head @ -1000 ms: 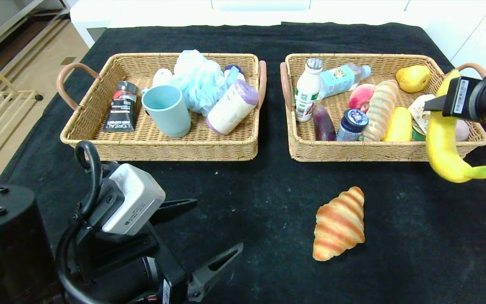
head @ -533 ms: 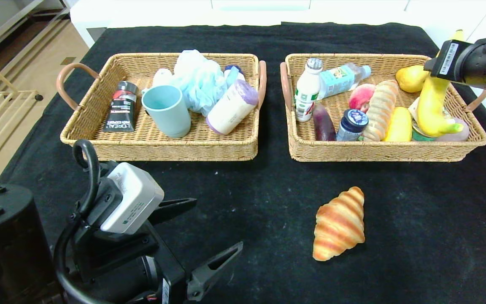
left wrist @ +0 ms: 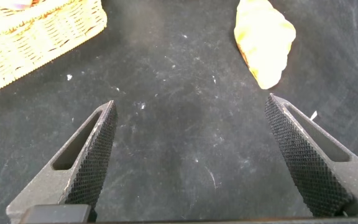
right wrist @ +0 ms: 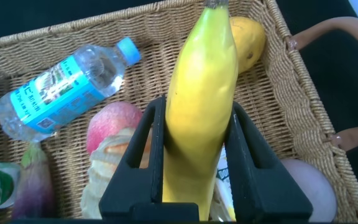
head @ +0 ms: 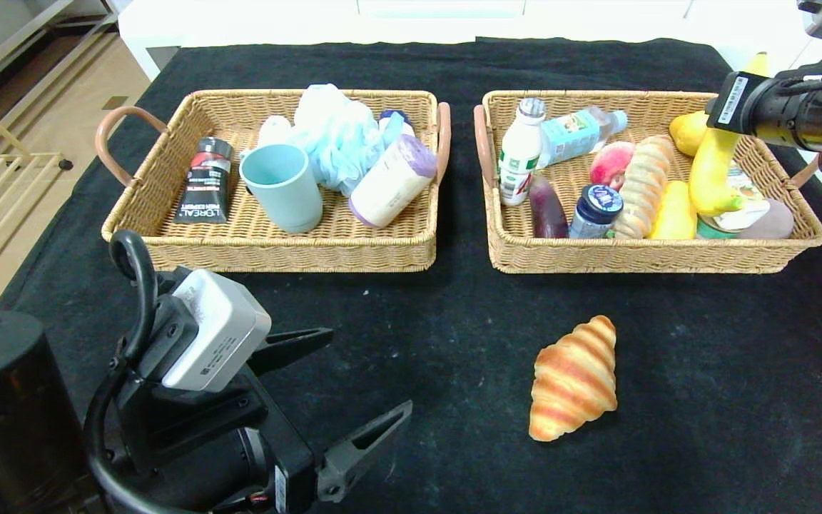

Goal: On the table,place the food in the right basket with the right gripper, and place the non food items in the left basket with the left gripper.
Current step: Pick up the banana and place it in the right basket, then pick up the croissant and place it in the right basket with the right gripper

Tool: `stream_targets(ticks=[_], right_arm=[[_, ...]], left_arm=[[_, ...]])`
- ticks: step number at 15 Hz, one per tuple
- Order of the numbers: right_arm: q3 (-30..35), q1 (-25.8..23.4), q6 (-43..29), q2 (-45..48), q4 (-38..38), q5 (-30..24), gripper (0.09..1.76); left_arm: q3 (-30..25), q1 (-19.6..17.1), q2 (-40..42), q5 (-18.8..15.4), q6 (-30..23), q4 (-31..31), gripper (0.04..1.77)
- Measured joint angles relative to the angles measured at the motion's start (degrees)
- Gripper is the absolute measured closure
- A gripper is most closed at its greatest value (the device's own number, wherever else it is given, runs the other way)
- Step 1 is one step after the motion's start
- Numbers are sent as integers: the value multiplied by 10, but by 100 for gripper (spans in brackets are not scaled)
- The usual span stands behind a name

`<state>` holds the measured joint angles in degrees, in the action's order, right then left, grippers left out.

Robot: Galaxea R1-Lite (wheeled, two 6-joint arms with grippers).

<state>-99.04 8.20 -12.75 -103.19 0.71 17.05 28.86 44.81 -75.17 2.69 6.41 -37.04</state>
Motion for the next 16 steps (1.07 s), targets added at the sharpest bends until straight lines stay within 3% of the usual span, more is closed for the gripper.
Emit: stream_targets(ticks=[3,9,16], right_arm=[[-3,-3,0,-5,0,0,119],[0,-5,1,-3,7,-2,64],[63,16,3,66,51,-2,35]], left_arm=[[0,0,0,0,0,0,9],[0,0,0,0,0,0,9],[0,1,1,0,0,0,9]])
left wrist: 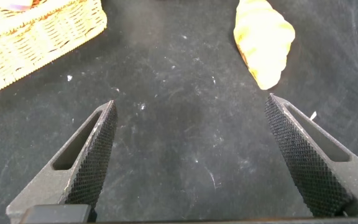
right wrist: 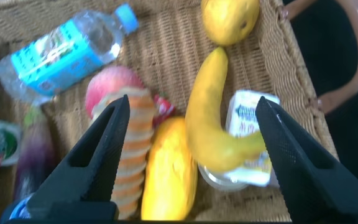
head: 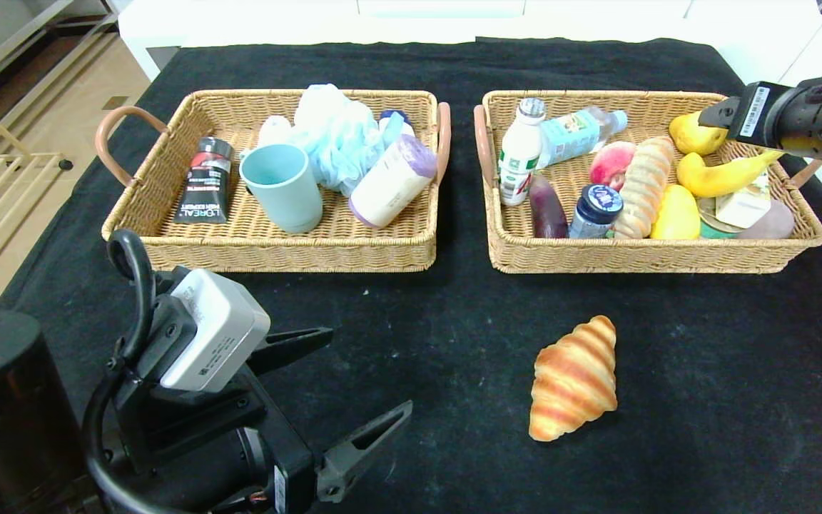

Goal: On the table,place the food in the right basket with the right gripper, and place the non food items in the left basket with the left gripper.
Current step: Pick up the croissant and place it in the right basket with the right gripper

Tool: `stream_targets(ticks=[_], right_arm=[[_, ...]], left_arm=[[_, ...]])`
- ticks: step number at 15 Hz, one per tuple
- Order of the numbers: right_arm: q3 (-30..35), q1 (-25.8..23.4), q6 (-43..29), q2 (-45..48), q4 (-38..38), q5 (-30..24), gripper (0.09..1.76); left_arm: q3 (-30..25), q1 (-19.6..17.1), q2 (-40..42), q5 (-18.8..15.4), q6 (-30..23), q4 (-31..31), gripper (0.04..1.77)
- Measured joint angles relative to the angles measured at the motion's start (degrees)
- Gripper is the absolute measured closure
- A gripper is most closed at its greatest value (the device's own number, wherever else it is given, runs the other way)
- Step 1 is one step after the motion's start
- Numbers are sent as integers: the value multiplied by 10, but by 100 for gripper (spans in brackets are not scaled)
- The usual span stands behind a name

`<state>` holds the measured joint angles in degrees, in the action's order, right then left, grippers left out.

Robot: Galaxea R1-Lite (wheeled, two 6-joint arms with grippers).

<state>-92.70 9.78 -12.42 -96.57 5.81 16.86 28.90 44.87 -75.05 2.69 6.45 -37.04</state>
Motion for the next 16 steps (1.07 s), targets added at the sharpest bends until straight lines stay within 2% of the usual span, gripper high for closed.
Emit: stream_targets(ticks=[3,7,10,12,16], right_arm=[[59,41,-1,59,42,1,28],[129,131,-7,133,105,8,22],[179,198,-29,160,111,63,20],[206,245,-62,161,112,94,18],[226,313,-174,127,115,154,17]], left_arm=[[0,1,1,1,1,0,9],[0,0,6,0,1,0,9],[0,0,9,1,2,0,9],[0,0,10,1,1,0,9],[1,0,12,1,0,-1,9]])
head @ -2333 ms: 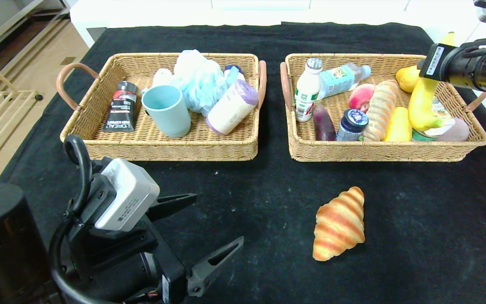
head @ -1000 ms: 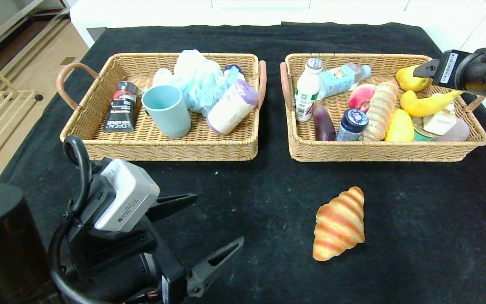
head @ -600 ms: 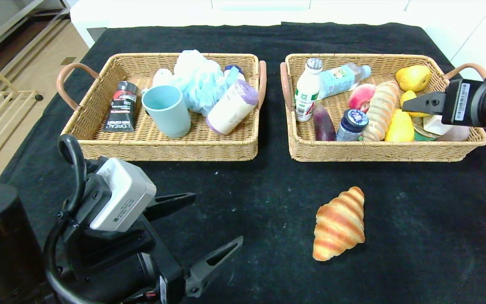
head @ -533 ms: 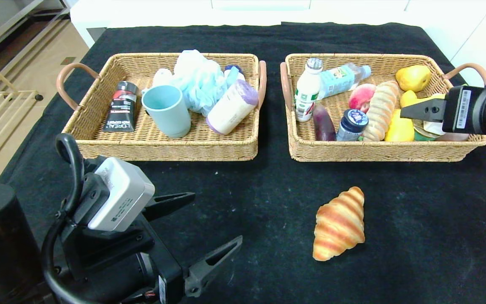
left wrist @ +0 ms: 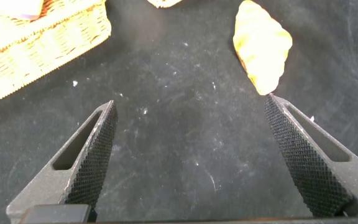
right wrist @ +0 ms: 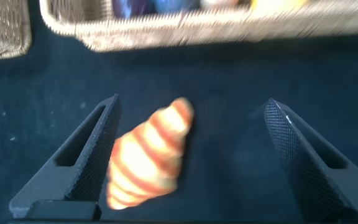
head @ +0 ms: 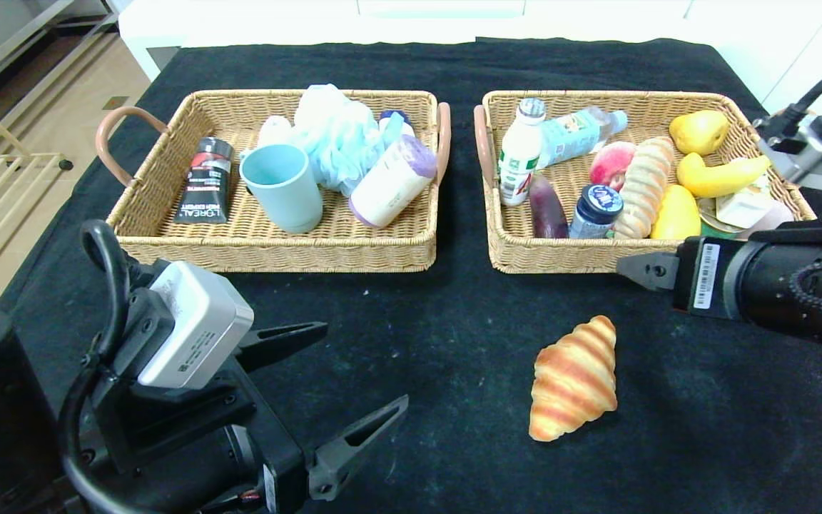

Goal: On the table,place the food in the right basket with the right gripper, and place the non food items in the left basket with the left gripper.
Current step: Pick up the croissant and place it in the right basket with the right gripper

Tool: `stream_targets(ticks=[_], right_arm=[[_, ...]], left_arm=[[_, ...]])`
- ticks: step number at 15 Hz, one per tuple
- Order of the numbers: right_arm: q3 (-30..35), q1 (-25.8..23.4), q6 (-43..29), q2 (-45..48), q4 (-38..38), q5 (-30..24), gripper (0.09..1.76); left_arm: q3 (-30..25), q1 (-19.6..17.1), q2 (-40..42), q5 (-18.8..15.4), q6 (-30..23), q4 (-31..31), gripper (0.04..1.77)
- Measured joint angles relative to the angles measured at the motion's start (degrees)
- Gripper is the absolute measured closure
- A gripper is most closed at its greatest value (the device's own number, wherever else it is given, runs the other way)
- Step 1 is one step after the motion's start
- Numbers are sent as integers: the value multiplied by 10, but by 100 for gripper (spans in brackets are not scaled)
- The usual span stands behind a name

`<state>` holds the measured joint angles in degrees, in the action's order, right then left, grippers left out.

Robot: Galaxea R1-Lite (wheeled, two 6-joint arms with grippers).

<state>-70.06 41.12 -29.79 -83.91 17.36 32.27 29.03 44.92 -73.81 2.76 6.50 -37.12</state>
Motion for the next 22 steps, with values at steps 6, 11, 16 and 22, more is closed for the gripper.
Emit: stream_targets(ticks=[6,11,16,22], right_arm=[[6,52,-79,-64,23,4,15],[7,65,-109,-97,24,4,15],[8,79,-125,-117,25,30,15],[11,82,-138,-139,24,33,15]], left_arm=[[4,0,9,0,0,0,9],[4,0,13,0,1,0,9],[4,0,13,0,3,0,9],[4,1,17,0,4,0,9]])
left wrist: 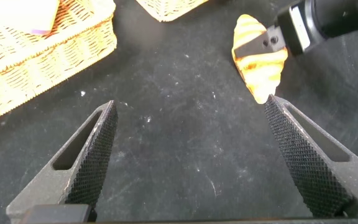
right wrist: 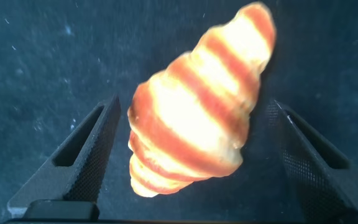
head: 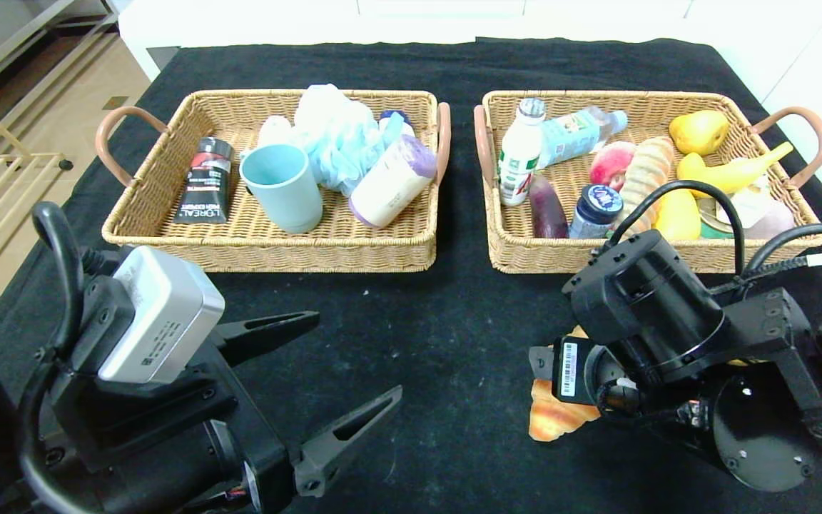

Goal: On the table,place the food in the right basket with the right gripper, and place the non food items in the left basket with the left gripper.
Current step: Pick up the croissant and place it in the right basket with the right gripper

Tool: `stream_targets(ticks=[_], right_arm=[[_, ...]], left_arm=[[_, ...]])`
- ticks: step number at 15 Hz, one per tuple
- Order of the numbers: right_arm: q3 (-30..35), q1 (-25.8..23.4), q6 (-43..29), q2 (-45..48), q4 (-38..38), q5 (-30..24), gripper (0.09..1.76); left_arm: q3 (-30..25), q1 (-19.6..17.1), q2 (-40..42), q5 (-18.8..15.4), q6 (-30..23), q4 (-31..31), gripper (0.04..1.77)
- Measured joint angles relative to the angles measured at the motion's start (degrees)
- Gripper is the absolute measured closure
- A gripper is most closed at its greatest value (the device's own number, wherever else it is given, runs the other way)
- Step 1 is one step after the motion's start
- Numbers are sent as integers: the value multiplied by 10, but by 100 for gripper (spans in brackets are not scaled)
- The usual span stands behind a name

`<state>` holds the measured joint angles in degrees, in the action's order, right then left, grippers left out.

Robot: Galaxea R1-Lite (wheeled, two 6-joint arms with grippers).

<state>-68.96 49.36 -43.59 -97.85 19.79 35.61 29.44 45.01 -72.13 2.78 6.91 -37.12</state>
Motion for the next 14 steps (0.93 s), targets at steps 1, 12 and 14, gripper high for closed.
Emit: stream_targets(ticks=[1,12,14], right_arm=[[2,1,-4,-3,0,0,15],[4,2,-31,-31,-1,-11,76],[8,2,-32,-32,-2,-12,89]], left_arm=[[0,0,1,0,1,0,9],[-1,1,3,-1,2,1,9],[-1,2,3,-1,2,1,9]])
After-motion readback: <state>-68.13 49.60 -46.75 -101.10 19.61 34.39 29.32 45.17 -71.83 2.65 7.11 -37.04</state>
